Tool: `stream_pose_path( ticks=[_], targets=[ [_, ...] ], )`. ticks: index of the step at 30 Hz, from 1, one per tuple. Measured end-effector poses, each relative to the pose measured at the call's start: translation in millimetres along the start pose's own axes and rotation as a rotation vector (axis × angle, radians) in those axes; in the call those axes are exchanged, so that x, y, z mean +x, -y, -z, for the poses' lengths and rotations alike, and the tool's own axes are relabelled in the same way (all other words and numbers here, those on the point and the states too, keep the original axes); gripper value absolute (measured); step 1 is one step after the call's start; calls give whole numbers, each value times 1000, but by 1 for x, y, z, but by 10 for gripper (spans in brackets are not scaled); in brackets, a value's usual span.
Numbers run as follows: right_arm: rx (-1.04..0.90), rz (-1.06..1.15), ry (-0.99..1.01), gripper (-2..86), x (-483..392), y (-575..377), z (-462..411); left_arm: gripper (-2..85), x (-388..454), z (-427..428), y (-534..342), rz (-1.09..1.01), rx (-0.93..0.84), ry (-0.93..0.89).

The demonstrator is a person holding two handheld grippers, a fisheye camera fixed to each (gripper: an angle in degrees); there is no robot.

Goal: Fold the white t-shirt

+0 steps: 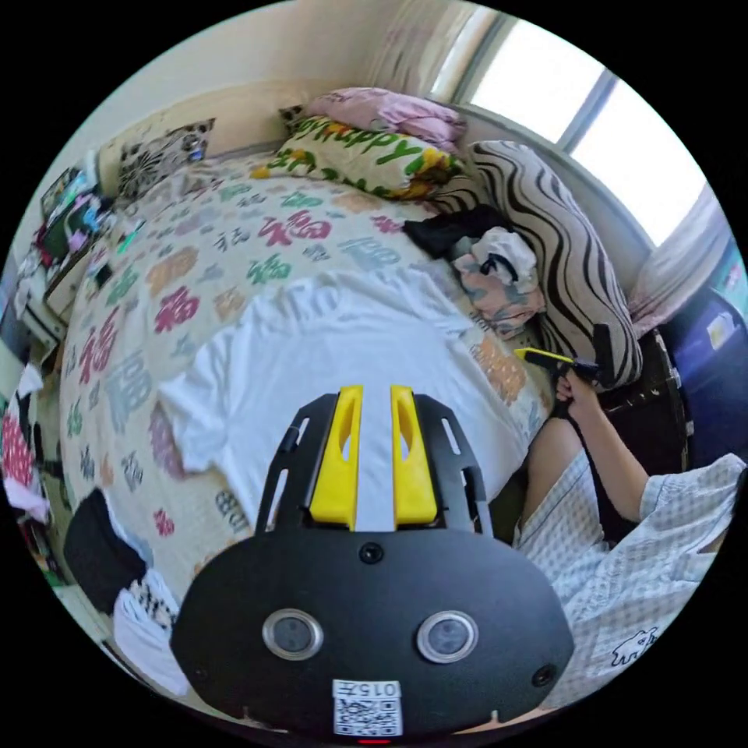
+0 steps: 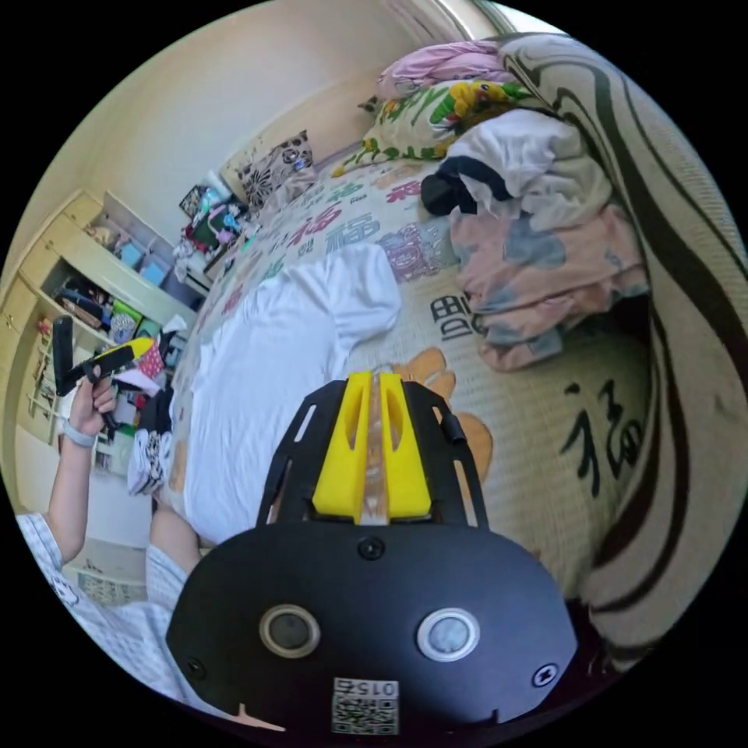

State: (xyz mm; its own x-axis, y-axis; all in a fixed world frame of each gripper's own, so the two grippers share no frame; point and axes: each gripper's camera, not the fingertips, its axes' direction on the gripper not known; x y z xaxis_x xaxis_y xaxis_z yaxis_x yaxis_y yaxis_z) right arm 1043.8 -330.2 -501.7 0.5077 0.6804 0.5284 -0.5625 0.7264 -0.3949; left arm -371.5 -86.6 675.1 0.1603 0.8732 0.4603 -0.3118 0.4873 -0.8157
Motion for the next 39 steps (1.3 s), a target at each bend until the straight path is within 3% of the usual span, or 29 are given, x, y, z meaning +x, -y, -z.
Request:
stream_pose_path(
  ticks=[3, 7, 11, 16, 22, 28, 31, 34, 39],
  targets=[
    [9, -98, 66, 52, 31, 31, -19, 60, 41, -86, 114, -116, 5, -112],
    [-49, -189, 170, 77, 65, 58, -42, 47, 97, -226, 240, -243, -102, -134],
    [-25, -243, 269, 54, 94, 72, -45, 56, 118, -344, 301, -205, -243, -208],
    [8, -226, 332, 21, 117, 71, -35, 63, 134, -471, 332, -228, -501, -87],
    [90, -243, 398, 35, 140, 63, -13, 18, 132, -508, 346, -245, -507, -173],
    [118, -293, 444, 94, 160, 71, -5, 45, 134, -523, 362, -284, -442, -231],
    [56, -276, 424, 81, 160, 80, -13, 54, 143, -527, 372, -325, -419, -206],
    [27, -256, 407, 27, 157, 83, -22, 30, 157, -551, 372, -393, -541, -115],
    [39, -264, 404, 4, 159, 75, -26, -1, 163, -564, 370, -471, -572, -17]
  ],
)
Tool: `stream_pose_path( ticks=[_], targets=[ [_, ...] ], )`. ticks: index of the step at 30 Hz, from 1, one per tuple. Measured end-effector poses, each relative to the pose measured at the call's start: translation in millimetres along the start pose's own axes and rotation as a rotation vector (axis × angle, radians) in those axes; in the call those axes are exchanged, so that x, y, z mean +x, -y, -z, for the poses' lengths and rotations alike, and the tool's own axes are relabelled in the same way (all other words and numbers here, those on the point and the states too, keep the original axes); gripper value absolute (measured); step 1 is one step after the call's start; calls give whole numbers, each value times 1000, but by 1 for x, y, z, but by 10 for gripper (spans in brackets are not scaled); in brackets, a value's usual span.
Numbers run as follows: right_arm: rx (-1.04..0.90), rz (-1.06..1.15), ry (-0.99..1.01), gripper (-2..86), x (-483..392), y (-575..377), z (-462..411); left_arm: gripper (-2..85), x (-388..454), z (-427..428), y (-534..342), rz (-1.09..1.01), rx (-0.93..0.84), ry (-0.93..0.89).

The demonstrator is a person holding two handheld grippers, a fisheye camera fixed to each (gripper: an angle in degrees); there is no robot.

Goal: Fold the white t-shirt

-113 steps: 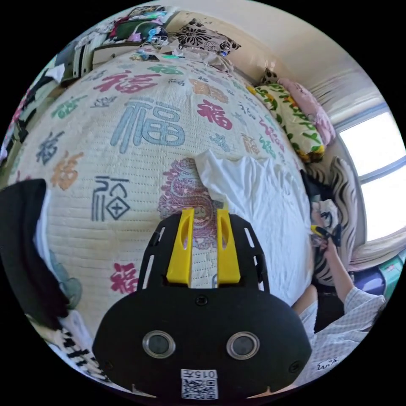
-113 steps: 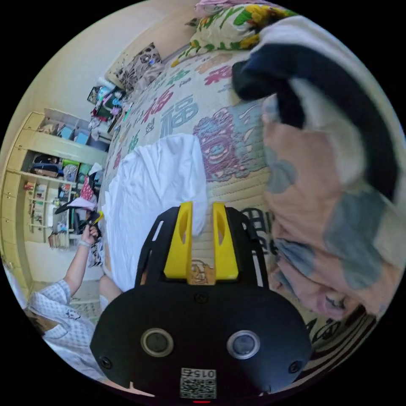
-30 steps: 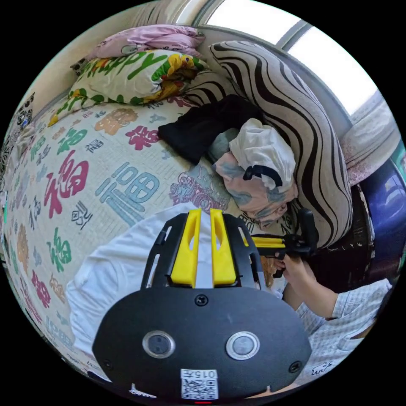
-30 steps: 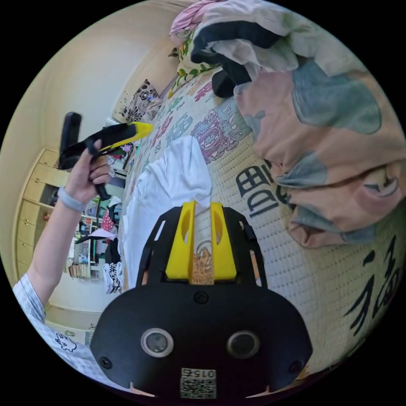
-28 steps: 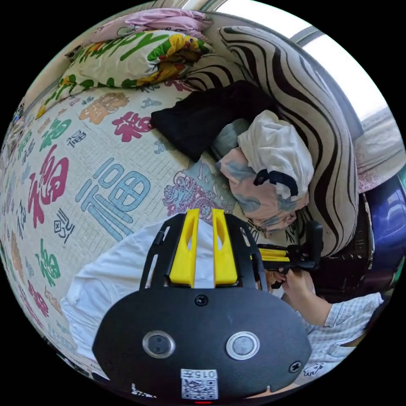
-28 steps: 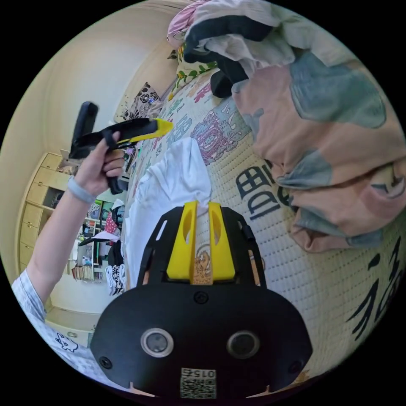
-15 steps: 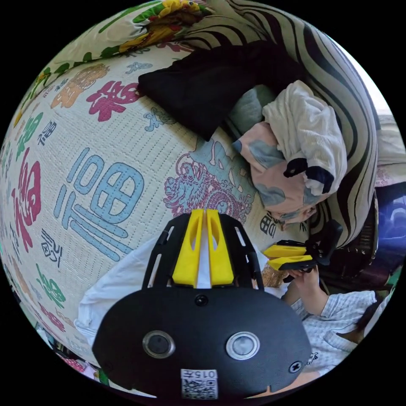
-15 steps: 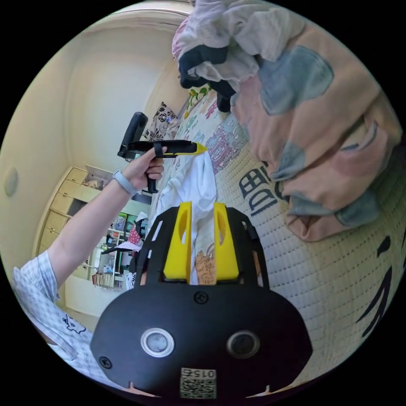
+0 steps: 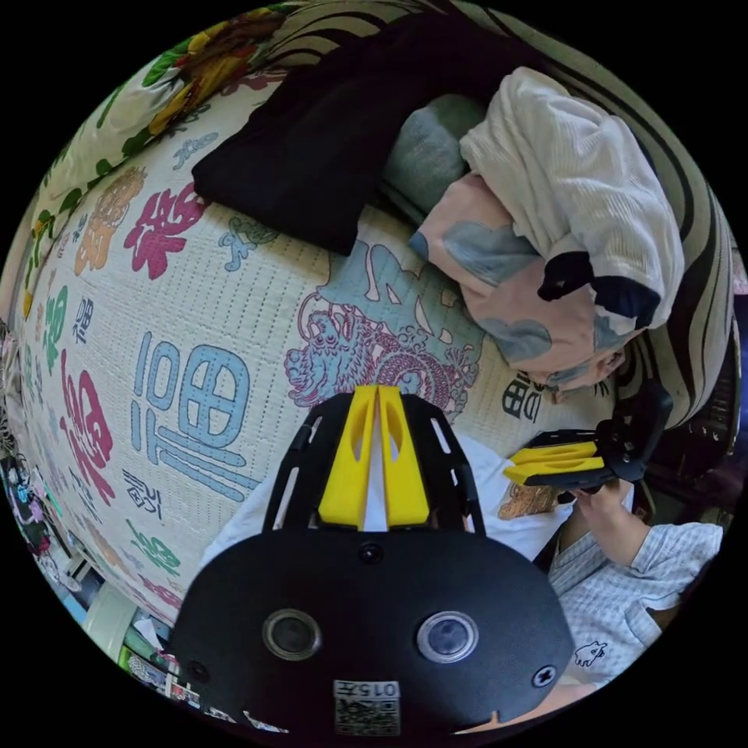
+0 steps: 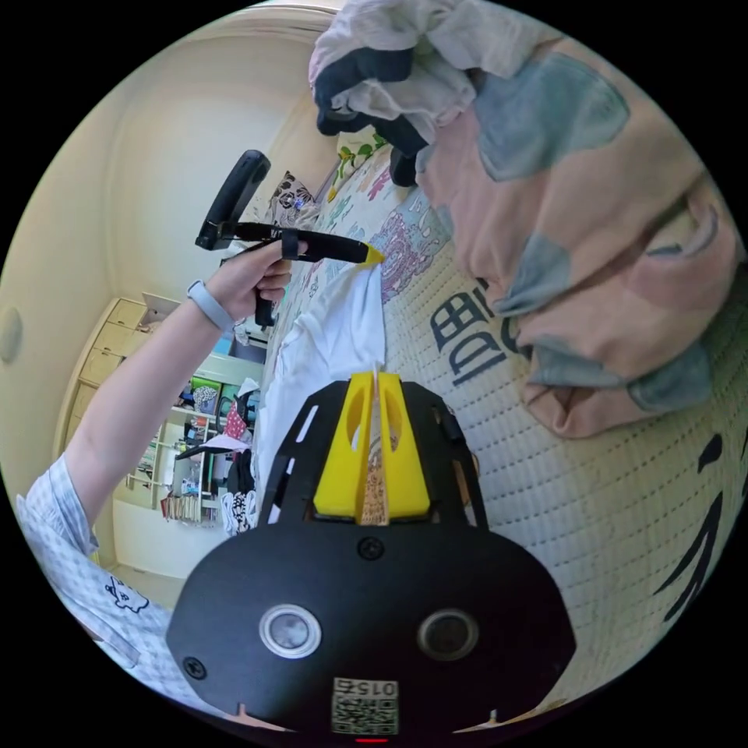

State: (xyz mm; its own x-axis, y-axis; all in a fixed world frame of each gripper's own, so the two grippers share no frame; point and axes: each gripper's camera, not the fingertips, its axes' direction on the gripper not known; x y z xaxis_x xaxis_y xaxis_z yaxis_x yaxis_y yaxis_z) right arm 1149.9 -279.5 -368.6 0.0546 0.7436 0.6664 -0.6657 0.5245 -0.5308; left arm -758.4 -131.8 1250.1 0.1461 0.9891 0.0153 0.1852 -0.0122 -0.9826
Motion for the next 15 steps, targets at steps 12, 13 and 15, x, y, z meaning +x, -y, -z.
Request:
stream_pose_path(
  ticks=[12, 13, 15],
  targets=[
    [46, 170, -49, 1, -38, -9, -21, -8, -73, 101, -115, 5, 488, -264],
    [42, 193, -58, 1, -44, -10, -23, -8, -80, 109, -144, 4, 538, -273],
    [23, 317, -101, 2, -70, -19, -35, -8, -94, 118, -195, 28, 620, -277]
  ],
)
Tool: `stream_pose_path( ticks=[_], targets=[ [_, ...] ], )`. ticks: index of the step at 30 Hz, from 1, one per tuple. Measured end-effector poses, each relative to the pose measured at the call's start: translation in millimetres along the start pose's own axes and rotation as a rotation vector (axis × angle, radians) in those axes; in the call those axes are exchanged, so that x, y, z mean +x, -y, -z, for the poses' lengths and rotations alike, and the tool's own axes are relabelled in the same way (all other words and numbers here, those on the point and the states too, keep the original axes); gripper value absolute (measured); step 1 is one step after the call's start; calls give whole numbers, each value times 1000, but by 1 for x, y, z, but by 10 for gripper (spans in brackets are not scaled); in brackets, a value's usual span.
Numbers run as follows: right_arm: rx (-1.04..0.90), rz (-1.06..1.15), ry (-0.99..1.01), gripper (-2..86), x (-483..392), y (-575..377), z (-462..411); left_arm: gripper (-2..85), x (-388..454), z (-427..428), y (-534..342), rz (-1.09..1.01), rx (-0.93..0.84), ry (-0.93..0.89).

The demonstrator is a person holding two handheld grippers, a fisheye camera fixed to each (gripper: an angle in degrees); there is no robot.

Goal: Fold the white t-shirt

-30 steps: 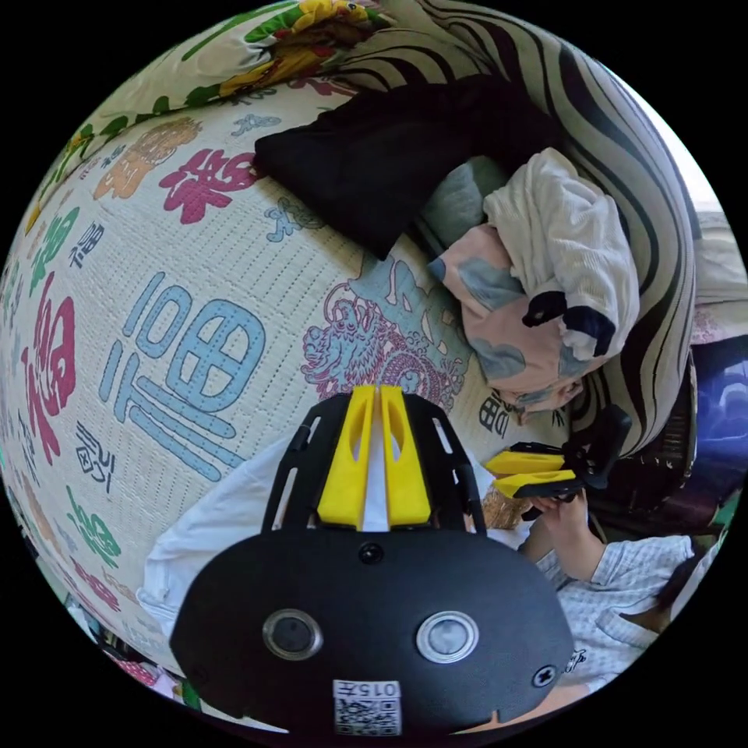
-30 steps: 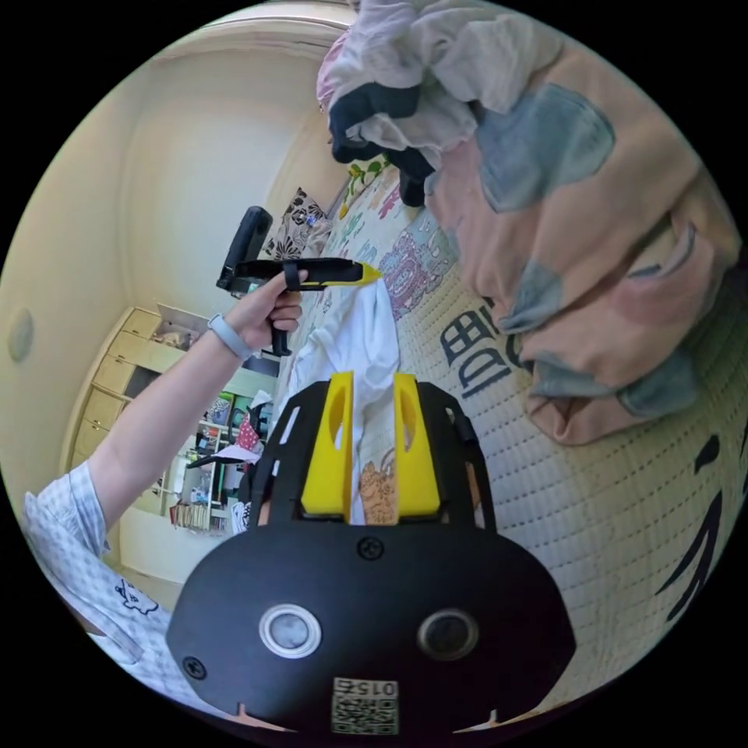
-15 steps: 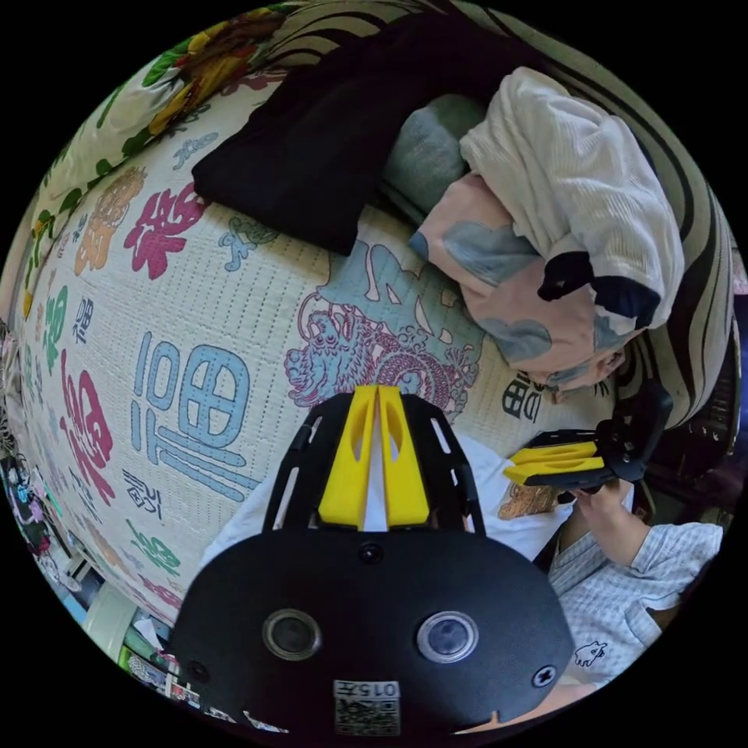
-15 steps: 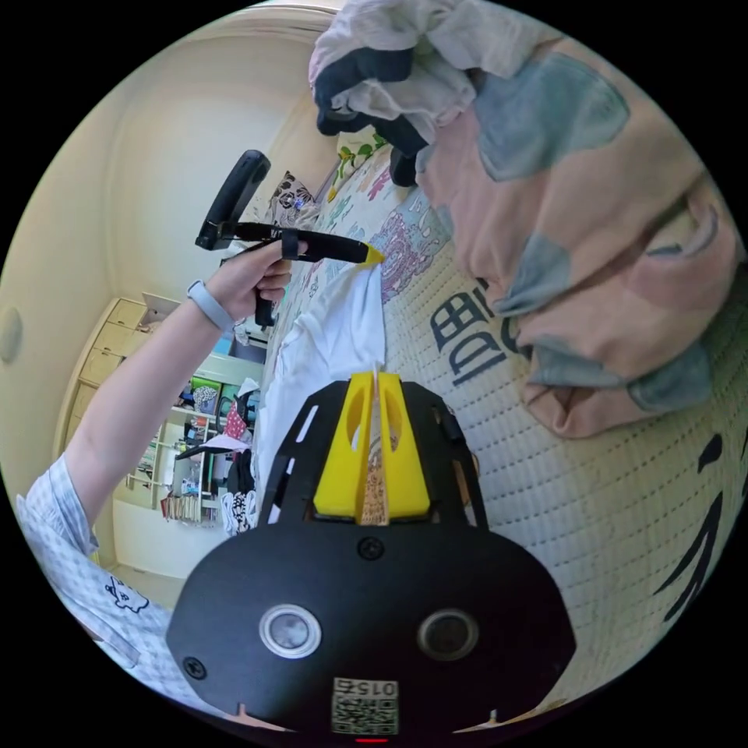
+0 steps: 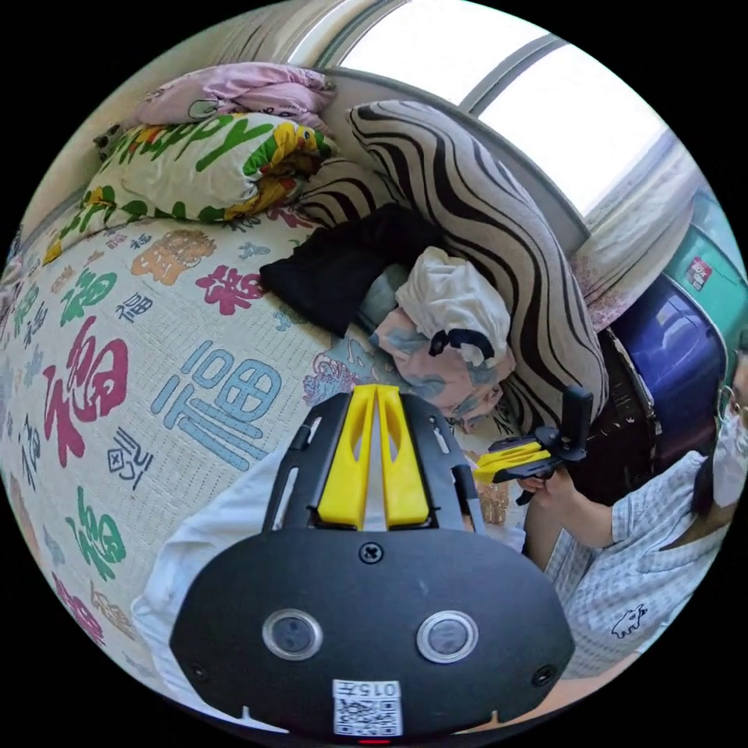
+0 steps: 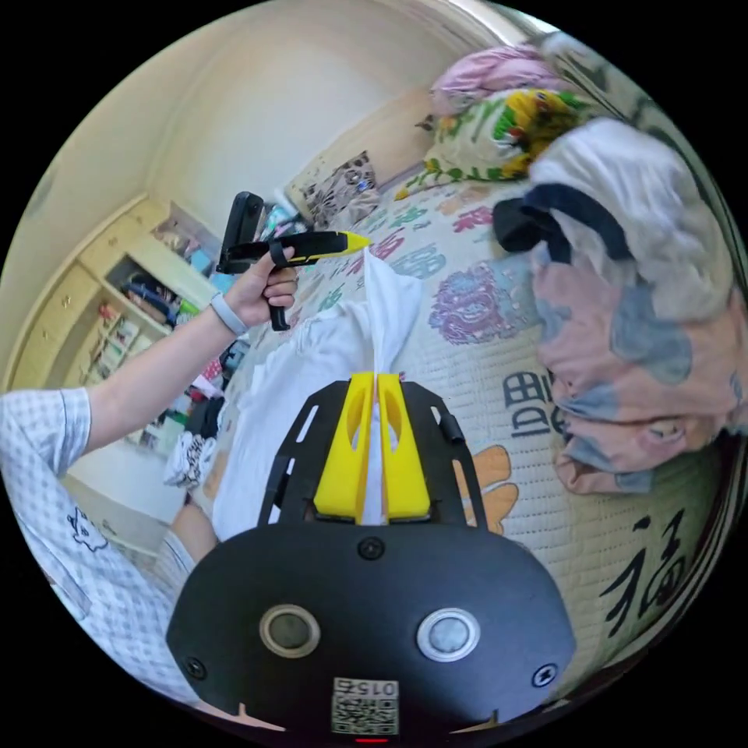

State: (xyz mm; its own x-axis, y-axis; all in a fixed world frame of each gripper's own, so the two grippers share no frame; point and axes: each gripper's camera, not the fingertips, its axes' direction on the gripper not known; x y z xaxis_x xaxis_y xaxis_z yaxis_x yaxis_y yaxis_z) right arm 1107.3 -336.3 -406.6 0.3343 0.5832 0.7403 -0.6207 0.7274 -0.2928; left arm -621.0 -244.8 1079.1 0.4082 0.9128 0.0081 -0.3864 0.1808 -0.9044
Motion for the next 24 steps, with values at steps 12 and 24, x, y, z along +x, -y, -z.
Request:
stream_pose_path(
  ticks=[12, 24],
  targets=[
    [-351, 407, -130, 48, -90, -50, -132, 1, -55, 149, -295, 434, 236, 57],
    [-411, 487, -360, 72, -84, -48, -224, 83, -82, 217, -221, 413, 258, 8]
  ],
)
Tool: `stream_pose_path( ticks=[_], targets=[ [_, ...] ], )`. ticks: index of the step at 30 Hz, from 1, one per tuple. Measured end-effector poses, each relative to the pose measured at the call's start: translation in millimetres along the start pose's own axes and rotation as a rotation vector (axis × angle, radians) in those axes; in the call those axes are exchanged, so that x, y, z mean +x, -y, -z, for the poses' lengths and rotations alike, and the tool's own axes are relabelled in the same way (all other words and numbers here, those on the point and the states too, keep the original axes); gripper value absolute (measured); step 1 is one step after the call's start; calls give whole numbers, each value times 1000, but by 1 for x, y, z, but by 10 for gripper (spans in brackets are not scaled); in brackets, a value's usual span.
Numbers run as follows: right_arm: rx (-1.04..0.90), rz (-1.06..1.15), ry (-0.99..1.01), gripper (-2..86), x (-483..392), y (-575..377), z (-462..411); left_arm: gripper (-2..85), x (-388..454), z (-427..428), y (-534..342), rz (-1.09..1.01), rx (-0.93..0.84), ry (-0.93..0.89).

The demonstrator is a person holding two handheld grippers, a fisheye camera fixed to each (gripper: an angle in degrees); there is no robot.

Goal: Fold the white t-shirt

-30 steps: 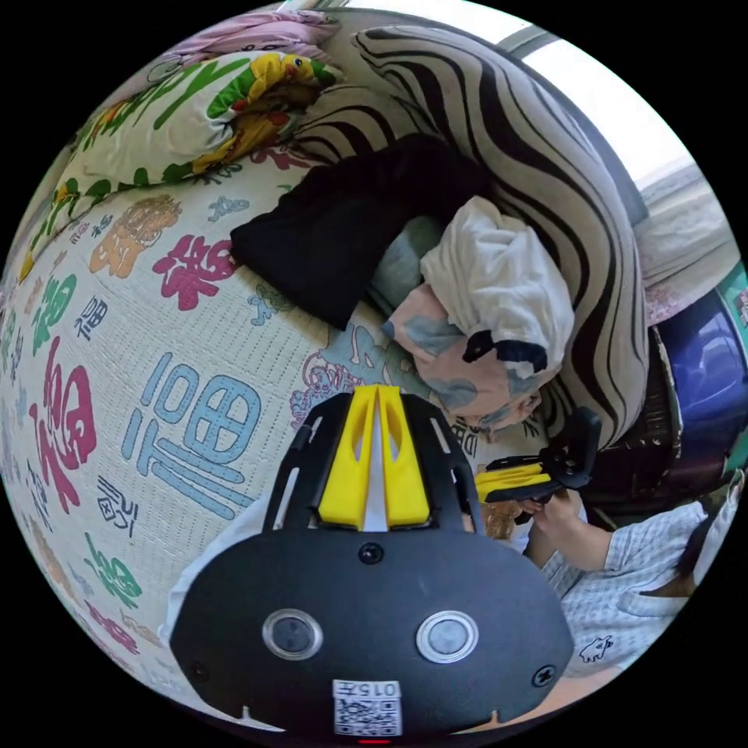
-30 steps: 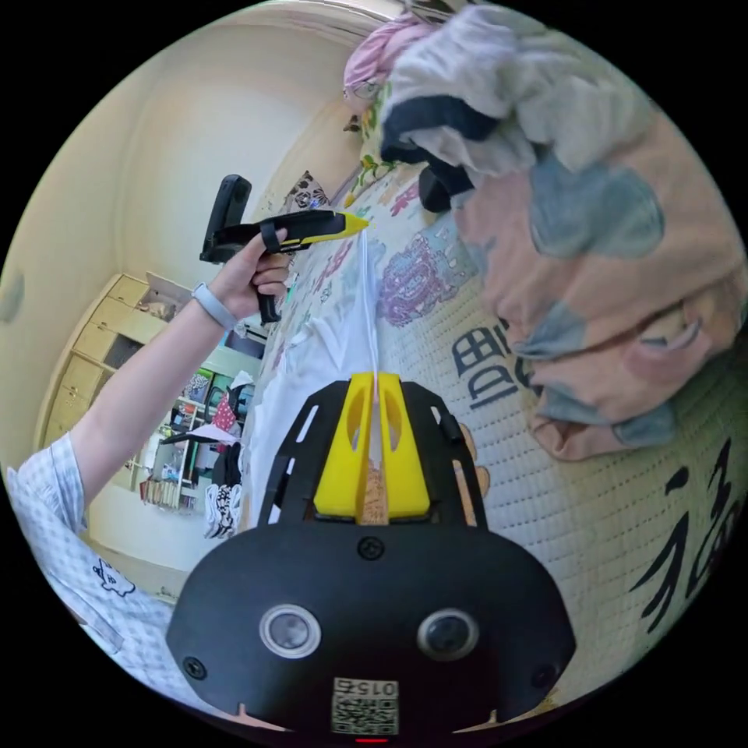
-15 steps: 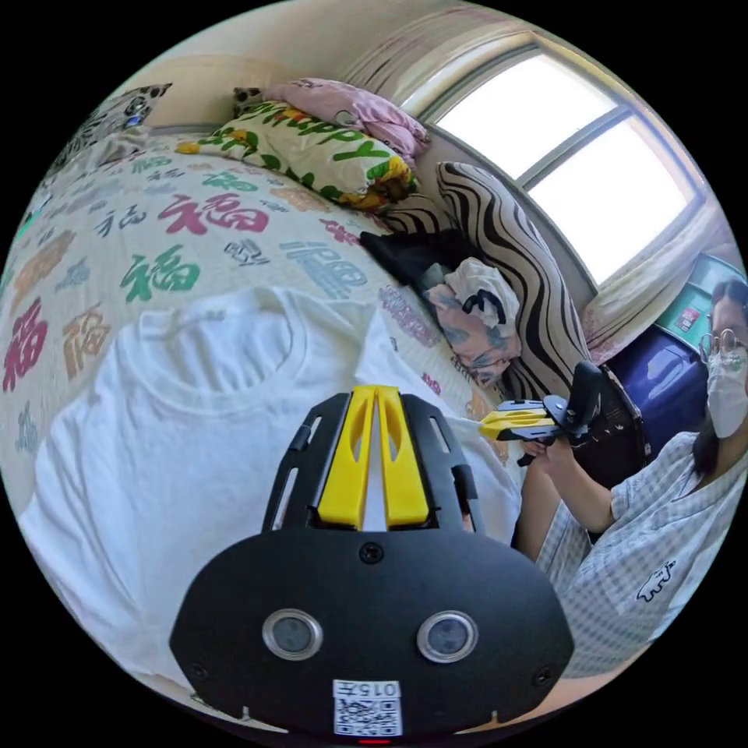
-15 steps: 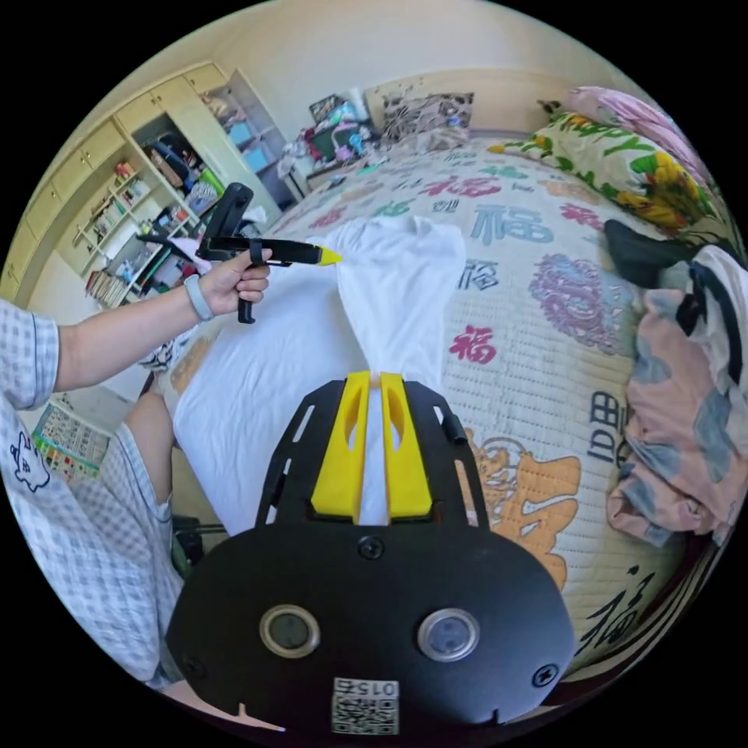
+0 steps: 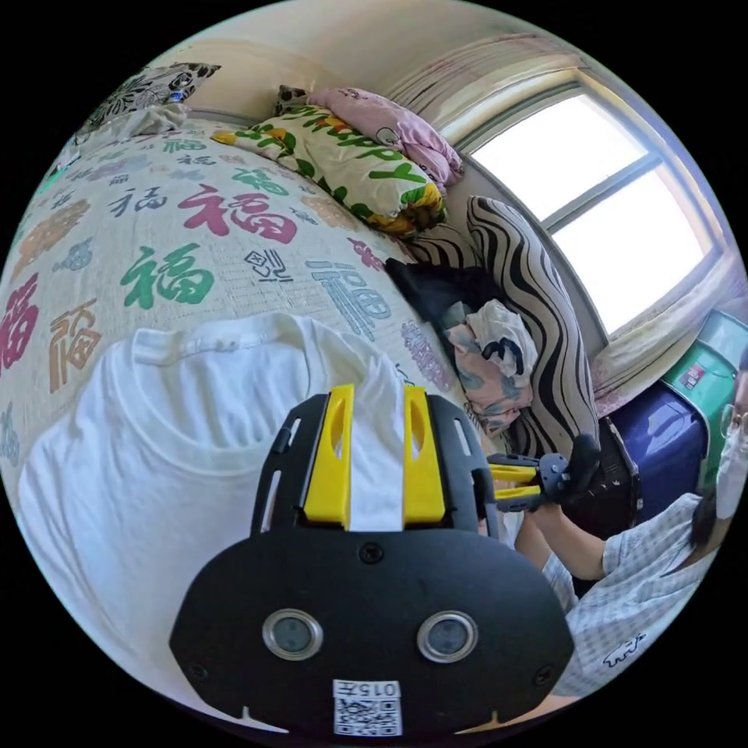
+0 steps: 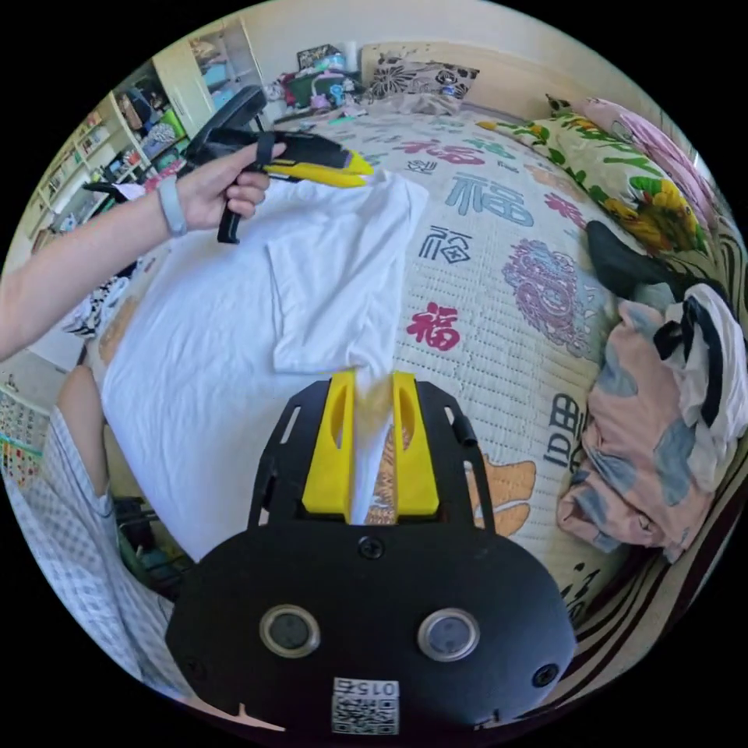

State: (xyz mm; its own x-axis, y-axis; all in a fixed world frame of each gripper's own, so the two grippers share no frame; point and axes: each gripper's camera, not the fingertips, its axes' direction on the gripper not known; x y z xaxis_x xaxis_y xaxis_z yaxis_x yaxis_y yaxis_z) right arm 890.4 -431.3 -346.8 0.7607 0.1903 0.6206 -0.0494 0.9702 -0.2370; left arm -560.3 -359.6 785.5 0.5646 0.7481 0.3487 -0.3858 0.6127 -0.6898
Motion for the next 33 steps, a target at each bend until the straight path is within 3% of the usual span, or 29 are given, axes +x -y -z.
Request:
stream_pose_path(
  ticks=[4, 9, 12, 15, 19, 23, 26, 33],
  targets=[
    [7, -74, -64, 8, 5, 7, -25, 17, -1, -21, 31, 36, -105, -39],
    [135, -390, 241, -6, 56, -13, -53, 31, -14, 9, 30, 158, -12, -59],
    [170, -430, 303, -2, 61, -16, -71, 73, -14, 38, 17, 177, -6, -94],
    [239, -388, 254, 7, 53, -16, -71, 84, -1, 96, -15, 144, 43, -81],
    [298, -209, 177, 37, 22, 5, -74, 82, 23, 156, -72, 100, -24, 36],
    [166, -16, 157, 46, -16, 50, -128, 37, 32, 177, -99, 107, -78, 62],
    [-5, -5, 150, 5, -24, 68, -180, 4, 39, 206, -108, 124, -59, 61],
    [-10, -17, 171, -2, -33, 73, -230, 29, 63, 273, -144, 97, -68, 143]
  ],
)
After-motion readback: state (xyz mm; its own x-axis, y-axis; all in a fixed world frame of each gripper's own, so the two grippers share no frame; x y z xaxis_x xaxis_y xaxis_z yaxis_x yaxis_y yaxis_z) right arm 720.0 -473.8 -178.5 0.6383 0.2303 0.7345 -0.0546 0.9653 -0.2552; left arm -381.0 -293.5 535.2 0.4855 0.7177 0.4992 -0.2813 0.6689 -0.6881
